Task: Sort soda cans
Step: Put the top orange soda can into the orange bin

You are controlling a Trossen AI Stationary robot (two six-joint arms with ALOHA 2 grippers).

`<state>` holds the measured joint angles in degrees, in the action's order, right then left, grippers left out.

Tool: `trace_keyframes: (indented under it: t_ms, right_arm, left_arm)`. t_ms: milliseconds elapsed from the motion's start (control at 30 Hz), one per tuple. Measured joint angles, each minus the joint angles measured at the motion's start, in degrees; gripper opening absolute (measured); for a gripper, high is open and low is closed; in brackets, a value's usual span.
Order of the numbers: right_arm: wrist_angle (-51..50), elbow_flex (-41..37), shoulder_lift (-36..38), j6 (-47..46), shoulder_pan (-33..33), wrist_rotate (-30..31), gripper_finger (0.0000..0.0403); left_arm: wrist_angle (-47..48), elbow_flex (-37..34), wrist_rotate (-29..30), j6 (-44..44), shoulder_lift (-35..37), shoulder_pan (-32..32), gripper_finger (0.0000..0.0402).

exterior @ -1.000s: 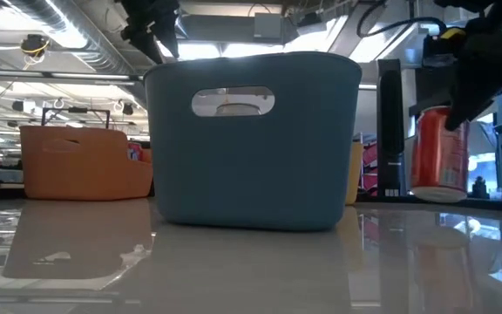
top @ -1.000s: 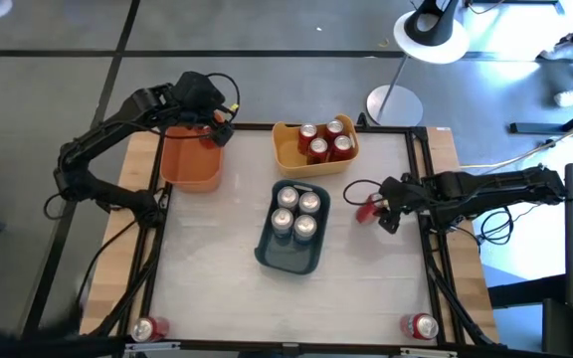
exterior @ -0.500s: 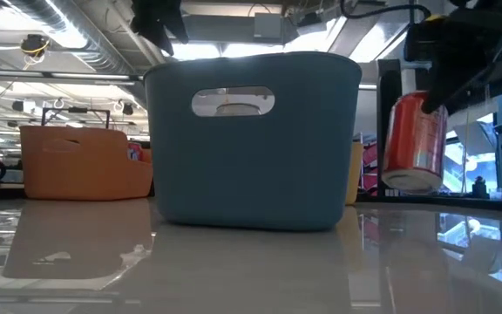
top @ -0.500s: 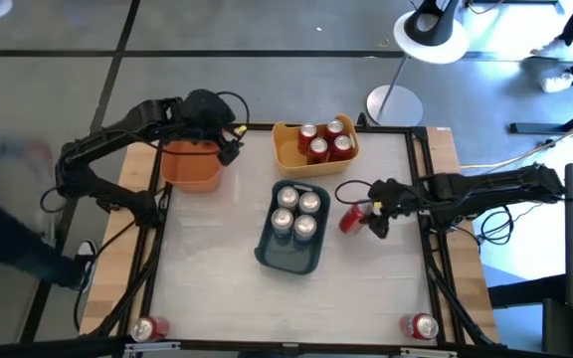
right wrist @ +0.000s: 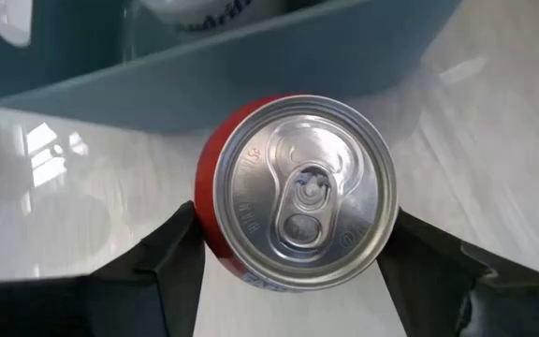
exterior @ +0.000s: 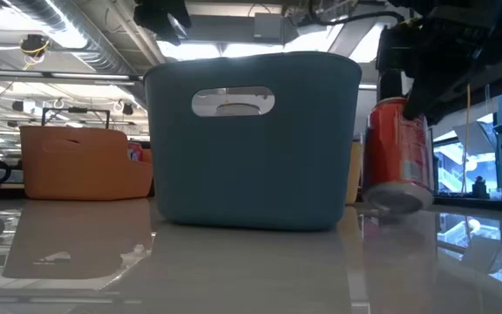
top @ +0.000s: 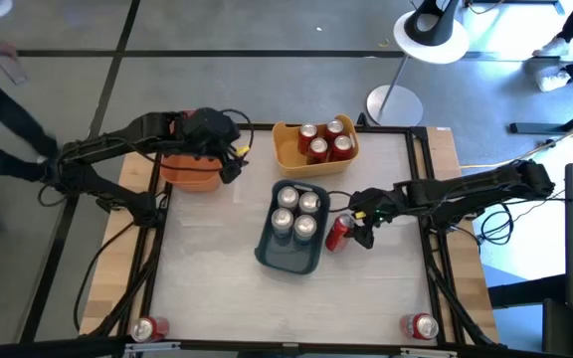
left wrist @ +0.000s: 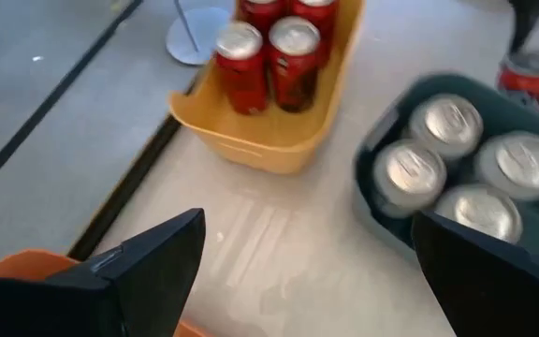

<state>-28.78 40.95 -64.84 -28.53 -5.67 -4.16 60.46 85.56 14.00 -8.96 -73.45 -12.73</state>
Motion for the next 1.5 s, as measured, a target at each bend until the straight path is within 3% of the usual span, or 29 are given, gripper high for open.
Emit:
trace_keyframes:
  t_ms: [300,600,867,1233,1500]
  right_arm:
    - [1.37,0.89,-0.74,2.61,0.02,1.72,0.0255]
    - [-0.39,2.29,-1.97,10.65,0.02,10.96,0.0255]
    - [0.15,2.56,-5.25,14.84,-2.75,13.79,0.0256]
    - [-1.65,4.18,-5.55,15.29,-2.60,13.29,0.0336]
    - [-9.41,10.86,-5.51,14.64,-2.61,12.66,0.0351]
  left_arm:
    - [-1.33,-6.71,-0.05,-3.14,-0.04,4.90,0.0366]
    - [-13.79,-13.99,-0.09,-2.87,-0.28,8.07,0.0366]
    - [-20.87,-14.95,-0.42,-3.08,-1.94,9.68,0.0366]
    - [-31.34,-14.95,-5.42,-2.37,-9.32,10.26,0.0366]
    - [-44.39,-14.76,-9.52,-0.93,-15.73,11.31,0.0366]
